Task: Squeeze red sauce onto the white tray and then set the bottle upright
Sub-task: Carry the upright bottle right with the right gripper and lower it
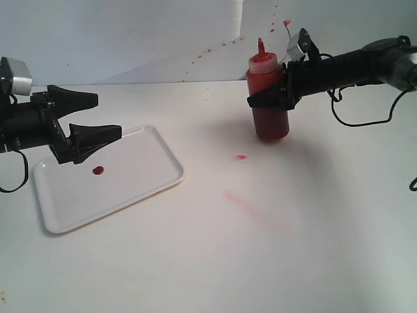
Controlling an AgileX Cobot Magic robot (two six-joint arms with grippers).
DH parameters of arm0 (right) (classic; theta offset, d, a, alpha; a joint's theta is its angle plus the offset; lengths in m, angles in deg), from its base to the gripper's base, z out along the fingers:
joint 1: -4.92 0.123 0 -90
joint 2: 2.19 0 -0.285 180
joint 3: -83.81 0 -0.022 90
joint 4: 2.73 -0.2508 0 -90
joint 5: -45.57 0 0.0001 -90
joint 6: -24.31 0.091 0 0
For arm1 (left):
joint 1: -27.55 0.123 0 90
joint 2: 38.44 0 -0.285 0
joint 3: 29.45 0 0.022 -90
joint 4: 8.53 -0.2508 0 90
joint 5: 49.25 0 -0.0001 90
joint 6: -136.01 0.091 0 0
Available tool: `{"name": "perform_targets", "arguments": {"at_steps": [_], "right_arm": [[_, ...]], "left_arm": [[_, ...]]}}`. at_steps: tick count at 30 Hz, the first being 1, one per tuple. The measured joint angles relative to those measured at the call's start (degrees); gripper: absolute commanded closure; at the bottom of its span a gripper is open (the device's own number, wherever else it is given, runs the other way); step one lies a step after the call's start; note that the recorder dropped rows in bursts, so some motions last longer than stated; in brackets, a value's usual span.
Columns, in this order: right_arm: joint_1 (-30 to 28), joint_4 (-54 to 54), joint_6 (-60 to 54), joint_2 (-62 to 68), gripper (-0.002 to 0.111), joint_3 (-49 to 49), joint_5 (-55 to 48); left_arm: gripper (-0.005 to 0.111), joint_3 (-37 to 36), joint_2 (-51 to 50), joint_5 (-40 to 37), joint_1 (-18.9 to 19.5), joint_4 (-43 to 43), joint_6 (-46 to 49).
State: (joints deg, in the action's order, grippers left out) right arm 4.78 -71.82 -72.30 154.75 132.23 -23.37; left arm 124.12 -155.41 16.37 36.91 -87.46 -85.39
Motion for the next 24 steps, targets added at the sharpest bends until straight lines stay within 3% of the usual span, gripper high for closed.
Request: {"name": "perform_targets", "arguments": {"at_steps": [24], "right_arm": [[-2.6, -0.7, 0.7, 0.0, 0.108, 0.0, -0.1]], "left_arm": [[0.002, 0.0, 0.0, 0.0, 0.0, 0.0, 0.0]]}}
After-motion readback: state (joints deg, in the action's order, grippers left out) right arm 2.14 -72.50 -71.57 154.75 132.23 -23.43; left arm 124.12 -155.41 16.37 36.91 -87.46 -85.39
